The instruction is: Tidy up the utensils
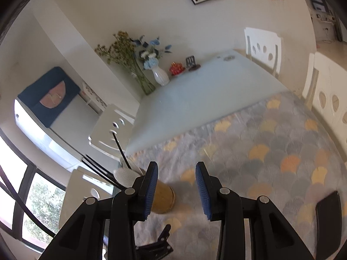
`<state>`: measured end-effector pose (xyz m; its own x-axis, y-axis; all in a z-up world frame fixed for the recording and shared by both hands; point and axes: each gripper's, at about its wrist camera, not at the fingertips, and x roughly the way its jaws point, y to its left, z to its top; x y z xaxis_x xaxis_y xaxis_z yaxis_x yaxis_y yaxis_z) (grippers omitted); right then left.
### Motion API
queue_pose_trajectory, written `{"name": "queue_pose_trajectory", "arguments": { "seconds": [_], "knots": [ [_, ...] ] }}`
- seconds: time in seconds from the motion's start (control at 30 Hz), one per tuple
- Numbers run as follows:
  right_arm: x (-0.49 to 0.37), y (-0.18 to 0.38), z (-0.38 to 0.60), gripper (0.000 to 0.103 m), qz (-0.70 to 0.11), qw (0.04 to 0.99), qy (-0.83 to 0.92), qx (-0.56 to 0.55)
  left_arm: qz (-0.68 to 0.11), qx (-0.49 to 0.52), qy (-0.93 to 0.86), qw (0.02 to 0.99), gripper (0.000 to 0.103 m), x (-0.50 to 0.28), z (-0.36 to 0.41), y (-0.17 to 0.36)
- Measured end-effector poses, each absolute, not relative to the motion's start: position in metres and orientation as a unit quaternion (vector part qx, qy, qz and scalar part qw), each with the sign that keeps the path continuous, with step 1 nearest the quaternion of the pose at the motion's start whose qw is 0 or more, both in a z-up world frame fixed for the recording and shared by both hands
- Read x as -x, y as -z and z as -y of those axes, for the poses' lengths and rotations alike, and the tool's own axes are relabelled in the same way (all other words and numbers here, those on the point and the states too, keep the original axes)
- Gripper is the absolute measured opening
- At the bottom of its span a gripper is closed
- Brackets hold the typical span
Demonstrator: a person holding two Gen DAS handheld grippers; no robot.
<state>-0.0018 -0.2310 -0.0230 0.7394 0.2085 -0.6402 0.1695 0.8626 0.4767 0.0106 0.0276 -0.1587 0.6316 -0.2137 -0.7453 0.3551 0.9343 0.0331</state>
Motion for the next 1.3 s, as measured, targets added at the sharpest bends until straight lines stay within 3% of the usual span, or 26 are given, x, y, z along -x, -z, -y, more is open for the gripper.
{"name": "queue_pose_trajectory", "arguments": {
  "seconds": [0.2,0.37,0.47,0.63,1.0,1.3],
  "knots": [
    [0.024,0.06,0.175,0.04,-0.437,0.883,-0.003,-0.172,-0.394,-0.091,0.116,0.907,0.098,0.026,-0.046,0.115],
    [0.053,0.046,0.146,0.04,-0.427,0.898,-0.013,-0.108,-0.36,-0.085,0.072,0.926,0.098,0.032,-0.069,0.062],
    [0.062,0.033,0.139,0.046,-0.416,0.903,-0.019,-0.106,-0.34,-0.076,0.049,0.936,0.099,0.029,-0.075,0.031],
    [0.065,0.007,0.128,0.047,-0.402,0.909,-0.025,-0.106,-0.306,-0.073,0.025,0.949,0.103,0.031,-0.071,-0.011],
    [0.07,-0.019,0.131,0.077,-0.342,0.939,-0.012,-0.038,-0.352,-0.057,0.0,0.934,0.103,0.026,-0.06,-0.004],
    [0.062,-0.009,0.156,0.078,-0.359,0.929,-0.016,-0.092,-0.382,-0.032,-0.037,0.923,0.103,0.017,-0.083,0.008]
  ]
}}
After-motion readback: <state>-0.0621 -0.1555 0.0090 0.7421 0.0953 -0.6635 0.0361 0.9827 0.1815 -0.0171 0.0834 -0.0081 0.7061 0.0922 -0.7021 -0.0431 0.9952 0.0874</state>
